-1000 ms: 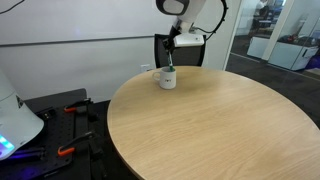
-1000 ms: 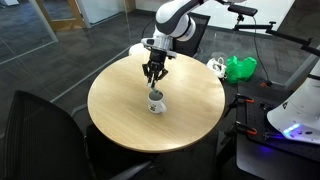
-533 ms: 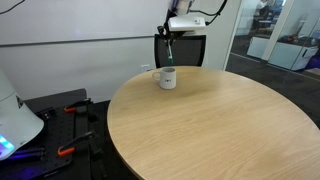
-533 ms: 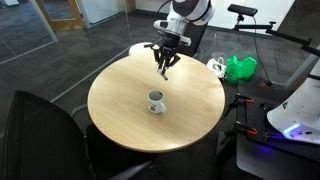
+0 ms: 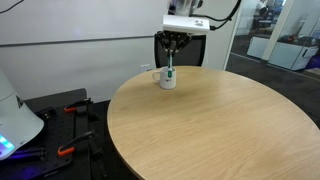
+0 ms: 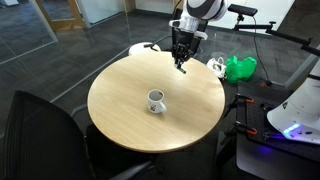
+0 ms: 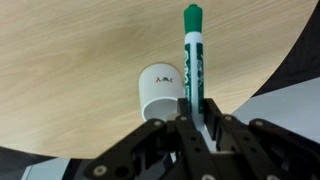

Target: Pick the marker from the cup and put it on the table

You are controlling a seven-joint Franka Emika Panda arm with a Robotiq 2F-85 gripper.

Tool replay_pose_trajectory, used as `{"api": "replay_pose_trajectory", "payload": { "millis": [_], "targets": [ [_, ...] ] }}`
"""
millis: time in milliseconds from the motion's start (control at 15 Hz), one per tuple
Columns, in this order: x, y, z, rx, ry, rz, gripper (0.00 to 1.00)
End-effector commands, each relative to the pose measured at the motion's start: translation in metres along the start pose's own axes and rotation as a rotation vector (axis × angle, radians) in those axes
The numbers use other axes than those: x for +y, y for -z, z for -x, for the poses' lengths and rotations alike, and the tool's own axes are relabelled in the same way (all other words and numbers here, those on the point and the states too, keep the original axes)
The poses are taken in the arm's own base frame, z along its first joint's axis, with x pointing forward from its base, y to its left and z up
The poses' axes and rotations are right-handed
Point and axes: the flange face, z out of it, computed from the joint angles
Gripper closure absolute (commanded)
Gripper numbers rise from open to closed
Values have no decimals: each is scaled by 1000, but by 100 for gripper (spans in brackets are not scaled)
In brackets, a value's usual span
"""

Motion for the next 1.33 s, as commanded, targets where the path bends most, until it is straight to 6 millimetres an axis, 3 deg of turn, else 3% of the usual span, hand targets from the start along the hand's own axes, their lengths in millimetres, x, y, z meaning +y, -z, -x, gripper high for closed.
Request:
{"api": "replay_pose_trajectory", "payload": {
  "millis": [0, 333, 733, 1267],
  "targets": [
    [2, -15, 21, -92, -128, 4, 95],
    [12, -64, 48, -209, -284, -64, 95],
    [20, -123, 65, -258, -399, -140, 95],
    [34, -163, 75, -282, -480, -173, 95]
  ]
}}
